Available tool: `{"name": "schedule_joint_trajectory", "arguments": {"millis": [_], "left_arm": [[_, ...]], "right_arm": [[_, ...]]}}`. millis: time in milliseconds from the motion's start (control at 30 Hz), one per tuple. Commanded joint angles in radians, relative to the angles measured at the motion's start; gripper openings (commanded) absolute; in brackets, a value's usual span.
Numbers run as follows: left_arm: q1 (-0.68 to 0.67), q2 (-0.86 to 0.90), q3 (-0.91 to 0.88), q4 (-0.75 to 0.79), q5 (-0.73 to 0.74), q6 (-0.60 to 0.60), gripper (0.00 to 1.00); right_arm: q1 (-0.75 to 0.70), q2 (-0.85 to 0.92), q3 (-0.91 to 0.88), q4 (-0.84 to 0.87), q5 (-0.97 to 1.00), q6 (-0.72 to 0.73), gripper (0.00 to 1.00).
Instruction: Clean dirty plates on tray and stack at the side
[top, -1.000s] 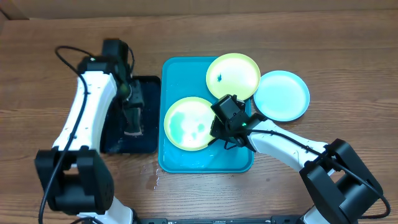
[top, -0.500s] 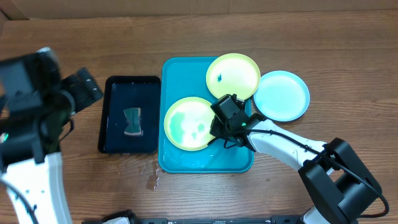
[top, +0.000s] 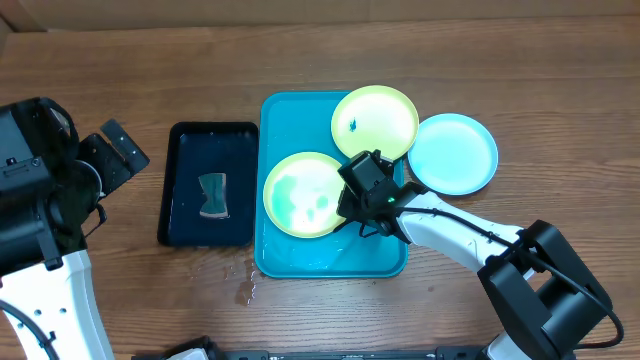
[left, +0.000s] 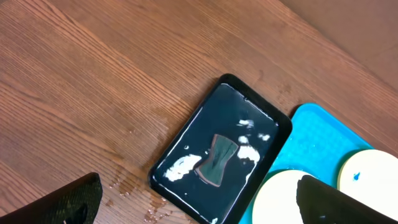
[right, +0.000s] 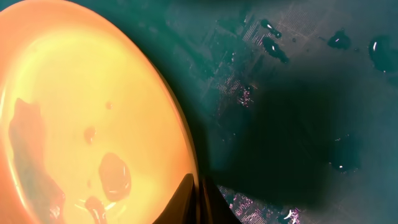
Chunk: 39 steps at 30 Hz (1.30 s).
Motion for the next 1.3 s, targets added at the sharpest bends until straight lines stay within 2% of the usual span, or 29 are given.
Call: {"name": "schedule_joint_trajectory", "arguments": {"millis": [0, 67, 133, 200, 267, 367, 500, 633, 833, 967, 1267], "left_arm": [[0.004, 0.01, 0.006, 0.001, -0.014, -0.024, 1.0], [0.004, 0.013, 0.006, 0.001, -0.014, -0.024, 1.0], [0.004, 0.014, 0.006, 0.001, -0.014, -0.024, 1.0], [0.004, 0.014, 0.006, 0.001, -0.014, -0.024, 1.0], [0.004, 0.014, 0.006, 0.001, -0.014, -0.024, 1.0], [0.004, 0.014, 0.006, 0.001, -0.014, -0.024, 1.0], [0.004, 0.014, 0.006, 0.001, -0.014, -0.024, 1.0], [0.004, 0.014, 0.006, 0.001, -0.014, -0.024, 1.0], [0.004, 0.014, 0.006, 0.001, -0.014, -0.024, 1.0], [0.004, 0.014, 0.006, 0.001, -0.014, -0.024, 1.0], [0.004, 0.014, 0.006, 0.001, -0.014, -0.024, 1.0]], "right_arm": [[0.002, 0.006, 0.004, 0.005, 0.017, 0.0, 0.19], [0.002, 0.006, 0.004, 0.008, 0.017, 0.0, 0.24], [0.002, 0.009, 0.004, 0.009, 0.018, 0.0, 0.23], [0.002, 0.014, 0.004, 0.01, 0.017, 0.0, 0.17], [0.002, 0.014, 0.004, 0.011, 0.016, 0.003, 0.06], [0.001, 0.013, 0.005, 0.002, 0.004, -0.002, 0.04], [-0.04, -0.037, 0.064, -0.14, -0.074, -0.006, 0.04], [-0.107, -0.132, 0.181, -0.284, -0.153, -0.085, 0.04], [-0.112, -0.168, 0.355, -0.426, -0.132, -0.109, 0.04], [-0.069, -0.166, 0.393, -0.398, -0.055, -0.082, 0.04], [0.084, -0.046, 0.393, -0.164, 0.069, -0.072, 0.04]]}}
